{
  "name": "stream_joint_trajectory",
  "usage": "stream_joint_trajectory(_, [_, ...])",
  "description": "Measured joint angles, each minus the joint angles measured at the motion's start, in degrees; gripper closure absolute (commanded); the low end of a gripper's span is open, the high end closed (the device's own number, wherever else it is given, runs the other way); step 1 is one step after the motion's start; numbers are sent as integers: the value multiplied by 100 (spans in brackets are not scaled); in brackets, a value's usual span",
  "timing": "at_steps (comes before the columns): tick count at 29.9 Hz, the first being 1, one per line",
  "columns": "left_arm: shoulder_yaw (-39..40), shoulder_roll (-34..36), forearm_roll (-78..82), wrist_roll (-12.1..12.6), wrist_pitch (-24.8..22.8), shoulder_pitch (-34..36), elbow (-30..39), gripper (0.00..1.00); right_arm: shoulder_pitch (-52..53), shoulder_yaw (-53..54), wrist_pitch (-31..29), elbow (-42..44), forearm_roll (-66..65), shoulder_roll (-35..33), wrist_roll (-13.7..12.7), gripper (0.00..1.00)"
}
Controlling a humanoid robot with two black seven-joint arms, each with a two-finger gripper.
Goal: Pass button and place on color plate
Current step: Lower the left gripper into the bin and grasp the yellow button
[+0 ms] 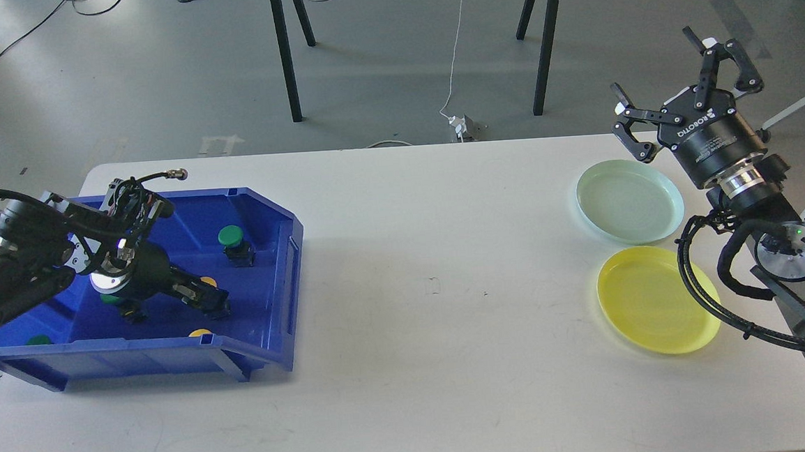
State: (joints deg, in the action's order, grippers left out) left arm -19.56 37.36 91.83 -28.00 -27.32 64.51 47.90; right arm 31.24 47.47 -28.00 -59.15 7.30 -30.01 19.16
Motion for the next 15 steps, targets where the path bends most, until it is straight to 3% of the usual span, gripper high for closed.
stream_joint_trajectory(8, [31, -60, -40, 0, 197, -13, 0, 61, -59, 41, 0, 10, 0, -25, 0, 1])
stream_joint_trajectory(12, [31, -61, -41, 0, 209, -16, 0, 84, -87, 46, 0, 10, 0, -34, 0, 1])
stream_joint_trajectory(15, [31, -61, -34, 0, 210, -17, 0, 90, -96, 49, 0, 8, 0, -61, 0, 1])
